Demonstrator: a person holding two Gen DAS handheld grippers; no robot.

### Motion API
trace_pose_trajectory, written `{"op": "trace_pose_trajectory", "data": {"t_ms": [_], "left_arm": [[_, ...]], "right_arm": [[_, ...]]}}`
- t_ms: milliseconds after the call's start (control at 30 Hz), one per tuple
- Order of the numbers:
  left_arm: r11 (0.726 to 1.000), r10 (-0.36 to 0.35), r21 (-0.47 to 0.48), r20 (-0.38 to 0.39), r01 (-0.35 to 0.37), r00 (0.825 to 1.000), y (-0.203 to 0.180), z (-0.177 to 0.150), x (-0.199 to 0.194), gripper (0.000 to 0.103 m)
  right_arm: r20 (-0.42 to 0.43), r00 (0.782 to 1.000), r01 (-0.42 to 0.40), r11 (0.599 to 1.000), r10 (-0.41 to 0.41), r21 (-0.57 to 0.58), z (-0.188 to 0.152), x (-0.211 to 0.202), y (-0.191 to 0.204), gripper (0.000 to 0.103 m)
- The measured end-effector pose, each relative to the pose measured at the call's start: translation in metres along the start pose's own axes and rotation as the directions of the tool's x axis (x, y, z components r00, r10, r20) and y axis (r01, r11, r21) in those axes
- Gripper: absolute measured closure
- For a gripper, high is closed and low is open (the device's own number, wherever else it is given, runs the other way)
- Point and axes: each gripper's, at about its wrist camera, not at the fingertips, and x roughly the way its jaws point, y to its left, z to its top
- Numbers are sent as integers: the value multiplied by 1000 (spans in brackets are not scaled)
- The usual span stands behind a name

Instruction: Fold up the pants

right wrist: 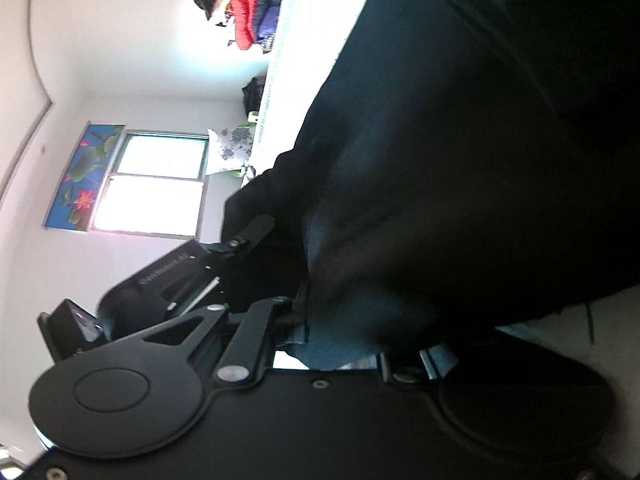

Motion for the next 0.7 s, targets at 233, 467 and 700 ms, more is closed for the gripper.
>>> {"op": "trace_pose_trajectory", "data": {"t_ms": [233, 467, 700], "left_arm": [[997, -60, 53, 58, 57, 997, -51, 23, -31, 92], [965, -202, 180, 48, 191, 978, -152, 24, -32, 92], [921, -270, 271, -76, 280, 960, -245, -15, 18, 91]], "right_arm": [[3, 994, -110, 990, 110, 91, 8, -30, 4, 90], [113, 977, -201, 958, 181, 203, 34, -102, -14, 90], [212, 968, -193, 941, 136, 277, 46, -161, -51, 90]]}}
